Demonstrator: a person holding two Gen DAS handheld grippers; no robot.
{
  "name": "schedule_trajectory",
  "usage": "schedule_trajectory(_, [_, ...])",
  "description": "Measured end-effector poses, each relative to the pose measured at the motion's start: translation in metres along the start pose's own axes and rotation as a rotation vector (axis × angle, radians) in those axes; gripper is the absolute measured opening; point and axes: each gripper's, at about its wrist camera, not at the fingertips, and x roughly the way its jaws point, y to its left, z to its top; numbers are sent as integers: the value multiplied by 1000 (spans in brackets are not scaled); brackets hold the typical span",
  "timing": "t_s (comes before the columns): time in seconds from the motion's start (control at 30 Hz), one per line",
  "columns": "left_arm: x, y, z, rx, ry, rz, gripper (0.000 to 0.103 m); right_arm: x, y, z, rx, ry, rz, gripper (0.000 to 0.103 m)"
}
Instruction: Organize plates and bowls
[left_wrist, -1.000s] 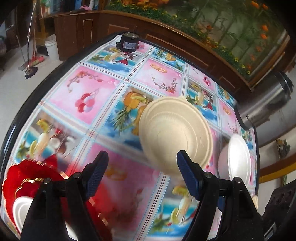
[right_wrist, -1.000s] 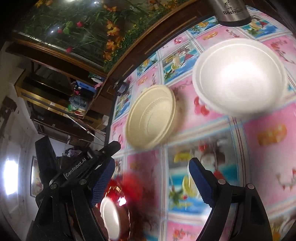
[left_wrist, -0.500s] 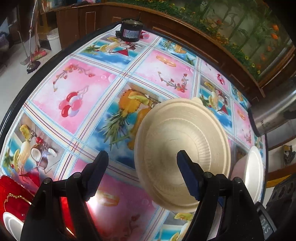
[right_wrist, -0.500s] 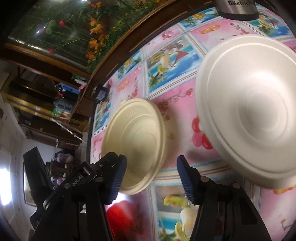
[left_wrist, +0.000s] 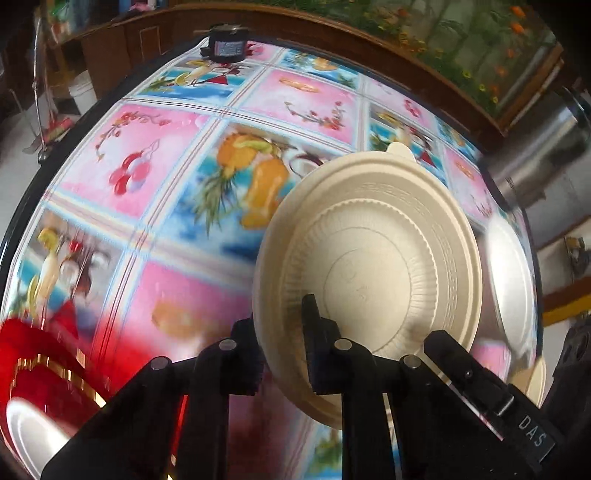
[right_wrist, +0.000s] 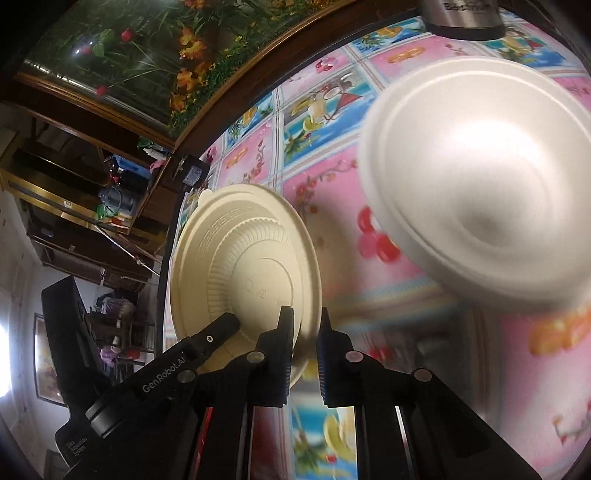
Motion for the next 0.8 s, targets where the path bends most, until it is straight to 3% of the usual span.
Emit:
schedule_trajectory(0.47, [-64,-33,-127,139,-104,-73,15,-108,-44,-115,-16,-126,-21,11])
schedule_trajectory(0.8, [-81,-42,-185,235,-156,-54,15,-137,-78,-169,24,-151,-26,12])
